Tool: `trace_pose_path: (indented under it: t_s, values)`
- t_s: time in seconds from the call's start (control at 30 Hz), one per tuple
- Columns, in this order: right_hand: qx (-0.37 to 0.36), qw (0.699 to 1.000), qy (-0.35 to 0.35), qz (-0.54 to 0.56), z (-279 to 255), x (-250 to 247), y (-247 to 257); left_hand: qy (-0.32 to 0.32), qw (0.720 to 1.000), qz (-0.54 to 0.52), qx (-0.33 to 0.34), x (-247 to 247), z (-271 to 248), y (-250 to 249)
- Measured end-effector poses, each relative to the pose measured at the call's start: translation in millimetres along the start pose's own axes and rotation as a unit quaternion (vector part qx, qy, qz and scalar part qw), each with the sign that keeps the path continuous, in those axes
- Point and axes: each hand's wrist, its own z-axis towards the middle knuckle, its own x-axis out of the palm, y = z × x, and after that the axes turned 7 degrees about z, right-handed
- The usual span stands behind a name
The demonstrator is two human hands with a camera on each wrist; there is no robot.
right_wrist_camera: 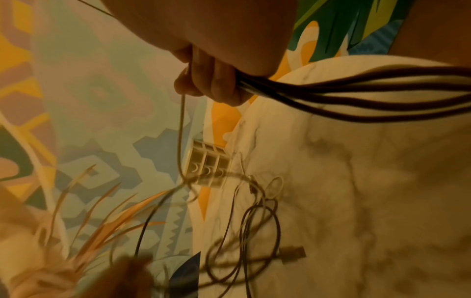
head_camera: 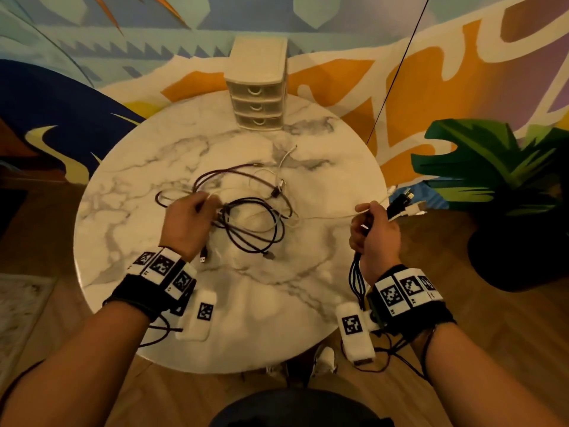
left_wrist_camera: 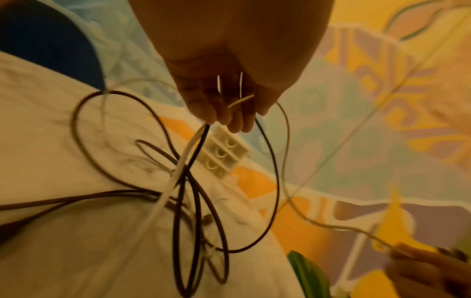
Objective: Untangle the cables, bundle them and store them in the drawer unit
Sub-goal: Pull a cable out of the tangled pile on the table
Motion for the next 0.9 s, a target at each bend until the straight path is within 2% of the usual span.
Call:
trace_pose_path:
  t_s: [0.07, 0.1, 0.2, 0.23, 0.27, 0.33, 0.47, 0.57, 0.67, 0.73, 0.77, 0.83, 0.9]
  values:
    - [0.006, 1.0, 0.009, 0.003, -5, 5, -2, -0.005, 0.998, 0.01, 0.067, 0, -3, -29]
    - [0.005, 1.0, 0.015, 0.001, -7, 7, -3, -0.023, 0.997, 0.004, 0.079, -1, -4, -40]
    - [-0.001, 1.0, 0.019, 0.0, -7, 8, -3, -0.136, 0.988, -0.073, 0.028, -11, 9, -46]
    - [0.0, 1.0, 0.008, 0.003, -4, 6, -2, -0.144, 0.985, -0.097, 0.002, -17, 15, -44]
    - [0.002, 1.0, -0.008, 0.005, -1, 3, 0, -0.118, 0.987, -0.11, -0.014, -21, 19, -41]
    - [0.007, 0.999, -0.04, 0.006, 5, -2, 2, -0.043, 0.997, -0.059, -0.012, -24, 21, -36]
    - [0.018, 0.999, -0.047, -0.004, 8, -8, 2, -0.069, 0.997, 0.018, 0.015, -23, 11, -37]
    - [0.033, 0.998, 0.038, -0.041, -5, -1, -5, -0.01, 0.992, 0.084, 0.098, -3, -11, -64]
    - [0.054, 0.971, 0.174, -0.158, -27, 17, -19, 0.027, 0.96, 0.182, 0.21, 18, -35, -90]
    - [0.062, 0.956, 0.218, -0.187, -37, 27, -24, 0.065, 0.942, 0.218, 0.247, 30, -48, -98]
    - [0.058, 0.952, 0.224, -0.199, -39, 31, -23, 0.082, 0.939, 0.221, 0.251, 34, -53, -100]
    - [0.024, 0.948, 0.222, -0.228, -40, 34, -20, 0.096, 0.951, 0.191, 0.222, 44, -61, -95]
    - [-0.025, 0.945, 0.22, -0.24, -37, 32, -14, 0.131, 0.963, 0.185, 0.147, 50, -59, -75]
